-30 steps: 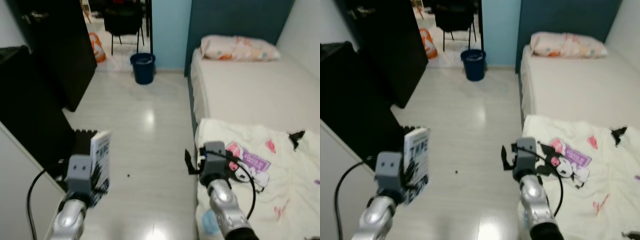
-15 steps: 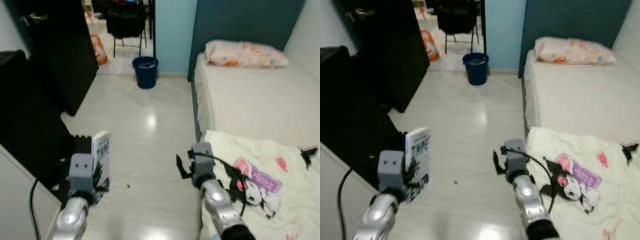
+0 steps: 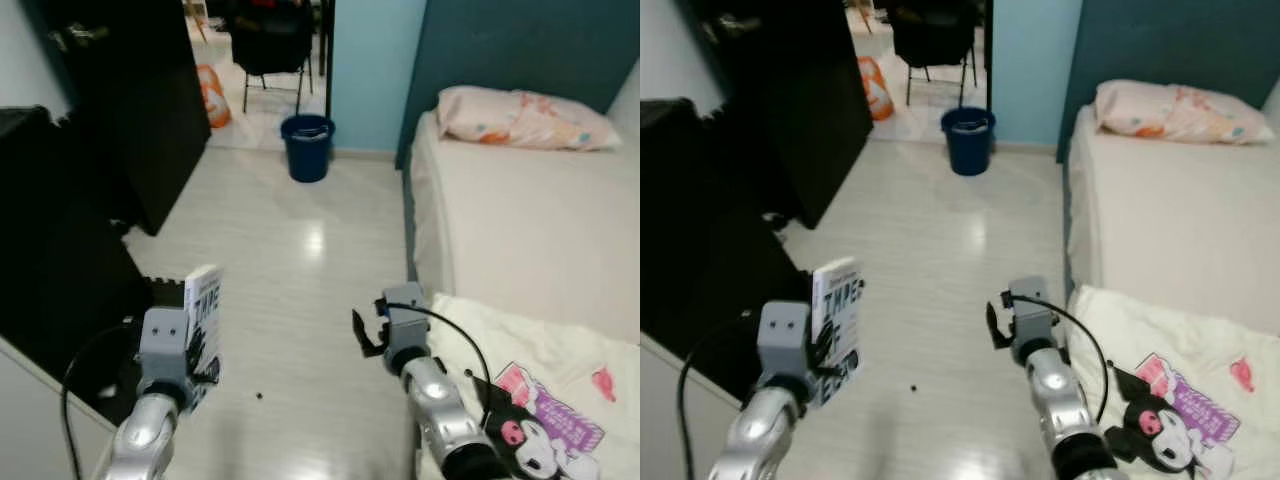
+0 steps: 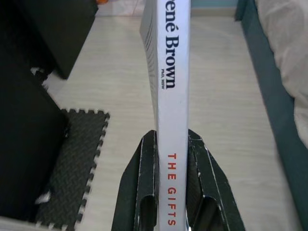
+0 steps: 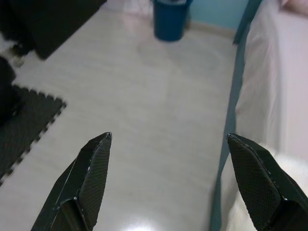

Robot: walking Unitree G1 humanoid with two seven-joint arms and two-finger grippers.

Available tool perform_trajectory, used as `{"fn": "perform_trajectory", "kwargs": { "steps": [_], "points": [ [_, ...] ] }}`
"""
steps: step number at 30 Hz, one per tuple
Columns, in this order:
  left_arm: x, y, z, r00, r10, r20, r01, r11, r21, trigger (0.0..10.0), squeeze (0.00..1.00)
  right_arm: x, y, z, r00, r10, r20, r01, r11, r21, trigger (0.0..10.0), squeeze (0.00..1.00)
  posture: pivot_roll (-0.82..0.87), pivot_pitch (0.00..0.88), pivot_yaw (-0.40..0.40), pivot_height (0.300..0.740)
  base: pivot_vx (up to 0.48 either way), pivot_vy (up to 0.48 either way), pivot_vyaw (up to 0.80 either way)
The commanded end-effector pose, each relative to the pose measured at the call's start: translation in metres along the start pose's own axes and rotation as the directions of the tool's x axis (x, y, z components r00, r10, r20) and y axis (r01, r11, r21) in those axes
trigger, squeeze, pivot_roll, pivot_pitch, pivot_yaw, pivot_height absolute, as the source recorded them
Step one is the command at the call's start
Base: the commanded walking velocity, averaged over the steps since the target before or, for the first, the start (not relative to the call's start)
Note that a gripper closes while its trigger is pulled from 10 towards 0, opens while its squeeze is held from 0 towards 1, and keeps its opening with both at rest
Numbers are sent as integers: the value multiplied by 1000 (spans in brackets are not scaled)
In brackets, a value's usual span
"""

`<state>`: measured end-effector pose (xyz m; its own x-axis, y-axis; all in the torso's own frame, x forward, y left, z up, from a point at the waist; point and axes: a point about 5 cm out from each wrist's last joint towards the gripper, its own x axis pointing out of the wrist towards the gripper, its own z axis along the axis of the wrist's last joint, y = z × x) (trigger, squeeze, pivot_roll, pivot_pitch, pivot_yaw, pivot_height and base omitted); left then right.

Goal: Clean up the room

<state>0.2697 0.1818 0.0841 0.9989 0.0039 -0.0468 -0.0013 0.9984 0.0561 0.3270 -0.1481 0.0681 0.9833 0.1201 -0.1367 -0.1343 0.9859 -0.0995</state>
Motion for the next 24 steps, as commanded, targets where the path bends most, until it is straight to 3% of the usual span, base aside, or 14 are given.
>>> {"fn": "perform_trajectory", "kwargs": {
  "steps": [1, 24],
  "points": [
    [-2, 10, 0, 999, 32, 7, -32, 999, 19, 10000, 0, -1, 11, -4, 1000, 25, -13, -25, 1000, 16, 10000, 0, 44, 119, -2, 740, 368, 0, 0],
    [0, 11, 0, 999, 30, 13, -30, 999, 17, 10000, 0, 0, 12, -4, 999, 43, -13, -42, 999, 20, 10000, 0, 47, 114, -7, 740, 368, 0, 0]
  ]
}}
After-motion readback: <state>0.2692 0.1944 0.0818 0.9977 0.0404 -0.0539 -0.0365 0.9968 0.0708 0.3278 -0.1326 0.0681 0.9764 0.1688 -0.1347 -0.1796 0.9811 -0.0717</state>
